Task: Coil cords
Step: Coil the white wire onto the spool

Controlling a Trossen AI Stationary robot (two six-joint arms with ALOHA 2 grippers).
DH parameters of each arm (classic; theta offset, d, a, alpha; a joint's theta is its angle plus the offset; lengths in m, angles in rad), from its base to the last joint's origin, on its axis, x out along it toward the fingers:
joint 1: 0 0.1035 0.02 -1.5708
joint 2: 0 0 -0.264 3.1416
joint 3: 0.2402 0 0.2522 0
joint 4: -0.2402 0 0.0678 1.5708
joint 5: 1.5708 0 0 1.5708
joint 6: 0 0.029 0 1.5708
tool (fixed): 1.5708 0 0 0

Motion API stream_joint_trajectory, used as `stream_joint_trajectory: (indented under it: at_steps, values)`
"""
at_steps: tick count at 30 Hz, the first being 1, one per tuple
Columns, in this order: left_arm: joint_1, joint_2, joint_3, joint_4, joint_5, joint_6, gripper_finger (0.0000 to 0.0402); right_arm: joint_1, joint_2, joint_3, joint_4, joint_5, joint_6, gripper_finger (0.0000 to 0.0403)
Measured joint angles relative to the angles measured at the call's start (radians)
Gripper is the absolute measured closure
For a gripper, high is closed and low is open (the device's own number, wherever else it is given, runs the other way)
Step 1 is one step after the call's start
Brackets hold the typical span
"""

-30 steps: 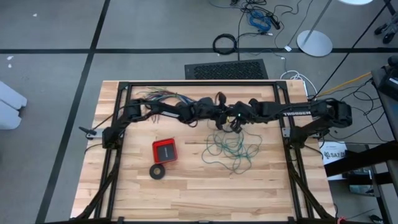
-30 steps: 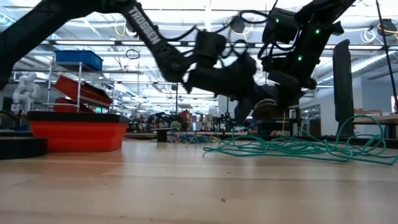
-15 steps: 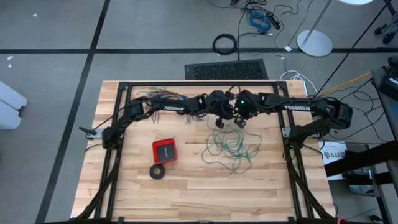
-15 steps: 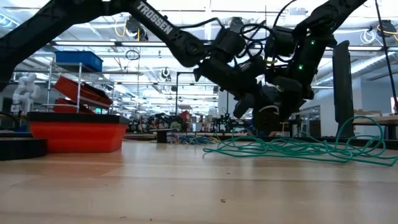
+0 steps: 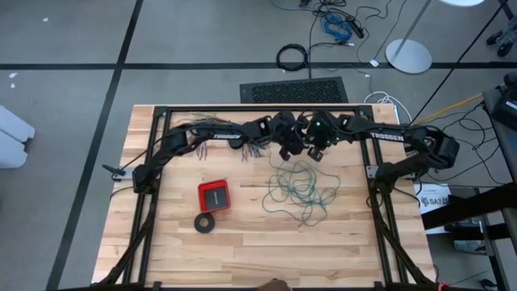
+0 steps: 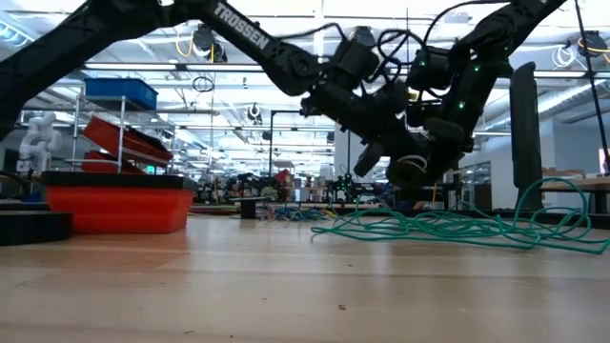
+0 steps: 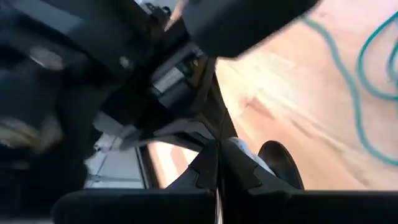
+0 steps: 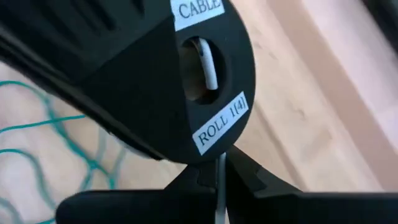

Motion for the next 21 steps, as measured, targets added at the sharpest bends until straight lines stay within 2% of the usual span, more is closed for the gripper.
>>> stream_joint_trajectory:
  at_steps: [12,16,21]
  values:
    - [0.037,0.093,0.000,0.194,0.012,0.048,0.0396,-0.028,0.003,-0.001,0.008,-0.008,-0.056,0.0403]
    - [0.038,0.096,0.000,0.203,0.036,0.103,0.0395,-0.040,0.003,-0.001,-0.001,-0.021,-0.068,0.0403]
    - [0.040,0.096,0.000,0.209,0.040,0.090,0.0395,-0.047,0.003,-0.001,-0.002,-0.022,-0.072,0.0403]
